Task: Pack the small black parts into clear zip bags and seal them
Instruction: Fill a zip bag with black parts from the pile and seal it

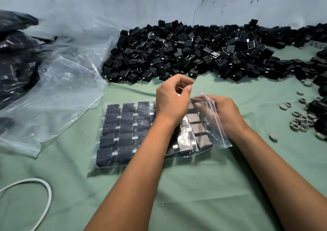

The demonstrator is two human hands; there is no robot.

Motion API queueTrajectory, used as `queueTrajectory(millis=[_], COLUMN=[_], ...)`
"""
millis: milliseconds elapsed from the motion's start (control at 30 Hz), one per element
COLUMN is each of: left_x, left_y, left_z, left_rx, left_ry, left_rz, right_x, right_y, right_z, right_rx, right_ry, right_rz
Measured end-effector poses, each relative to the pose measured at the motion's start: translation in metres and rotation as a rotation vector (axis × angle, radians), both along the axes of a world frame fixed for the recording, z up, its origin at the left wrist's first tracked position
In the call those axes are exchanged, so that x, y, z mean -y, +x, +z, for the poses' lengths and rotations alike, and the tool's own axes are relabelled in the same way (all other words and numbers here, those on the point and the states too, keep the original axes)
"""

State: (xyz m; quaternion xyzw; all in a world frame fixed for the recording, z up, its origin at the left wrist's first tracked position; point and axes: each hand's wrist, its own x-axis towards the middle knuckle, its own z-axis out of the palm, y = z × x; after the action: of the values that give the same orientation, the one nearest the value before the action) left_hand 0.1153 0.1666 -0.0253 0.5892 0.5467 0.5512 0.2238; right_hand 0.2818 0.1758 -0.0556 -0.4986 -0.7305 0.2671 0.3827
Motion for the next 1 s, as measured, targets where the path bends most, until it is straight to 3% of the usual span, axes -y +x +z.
queueTrajectory(millis=[433,800,1000], left_x=[-0.001,0.001,0.001], left_y=[-0.003,-0.002,-0.002], left_z=[0.006,0.008,0.012], left_rx=[0.382,0.35,0.38], left_ry=[-0.094,-0.12,-0.143], left_rz=[0.2,0.184,0.216], right_x=[0.001,0.001,-0.014], right_y=[0.002,0.001,0.005], right_z=[0.001,0.001,0.004], right_rx=[-0.027,-0.068,-0.163], right_ry=[-0.106,-0.05,-0.023], right_rz=[0.036,-0.021,-0.33])
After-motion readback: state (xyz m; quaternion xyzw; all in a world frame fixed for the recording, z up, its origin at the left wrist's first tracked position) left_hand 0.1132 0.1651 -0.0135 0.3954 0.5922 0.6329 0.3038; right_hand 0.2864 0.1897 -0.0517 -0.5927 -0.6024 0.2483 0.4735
